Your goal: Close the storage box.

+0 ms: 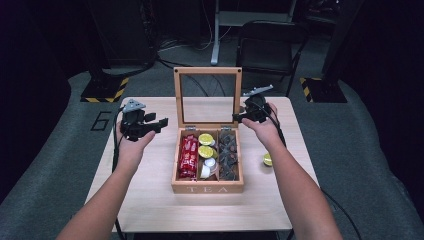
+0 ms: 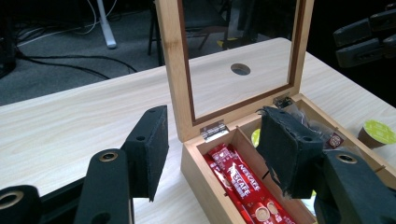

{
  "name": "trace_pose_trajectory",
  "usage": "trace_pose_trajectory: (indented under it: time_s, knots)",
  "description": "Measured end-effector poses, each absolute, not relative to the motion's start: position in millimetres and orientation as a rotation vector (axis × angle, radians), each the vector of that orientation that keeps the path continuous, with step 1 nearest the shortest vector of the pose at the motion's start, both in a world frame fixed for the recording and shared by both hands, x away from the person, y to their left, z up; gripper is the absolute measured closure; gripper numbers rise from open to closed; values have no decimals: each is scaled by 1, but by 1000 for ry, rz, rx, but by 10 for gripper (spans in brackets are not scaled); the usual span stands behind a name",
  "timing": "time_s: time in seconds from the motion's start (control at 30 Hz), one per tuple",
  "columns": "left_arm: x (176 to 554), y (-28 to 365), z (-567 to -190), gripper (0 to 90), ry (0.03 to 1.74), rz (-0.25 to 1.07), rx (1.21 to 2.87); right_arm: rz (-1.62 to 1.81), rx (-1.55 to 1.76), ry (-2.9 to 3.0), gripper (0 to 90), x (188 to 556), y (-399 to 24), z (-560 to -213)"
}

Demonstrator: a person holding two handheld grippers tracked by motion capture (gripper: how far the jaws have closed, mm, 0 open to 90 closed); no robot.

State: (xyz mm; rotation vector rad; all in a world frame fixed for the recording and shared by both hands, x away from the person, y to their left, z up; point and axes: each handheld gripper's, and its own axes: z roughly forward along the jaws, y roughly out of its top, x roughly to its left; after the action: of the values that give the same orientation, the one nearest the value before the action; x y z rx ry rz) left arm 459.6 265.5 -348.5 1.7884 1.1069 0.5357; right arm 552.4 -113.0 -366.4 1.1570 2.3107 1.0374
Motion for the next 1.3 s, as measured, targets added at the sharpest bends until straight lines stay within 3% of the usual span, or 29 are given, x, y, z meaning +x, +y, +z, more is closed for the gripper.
trace_pose_trajectory:
  time_s: [1.3]
  knots:
    - [450,284,-352,426,1138,542,1779,1034,1200,2333,310,585,-99,-393]
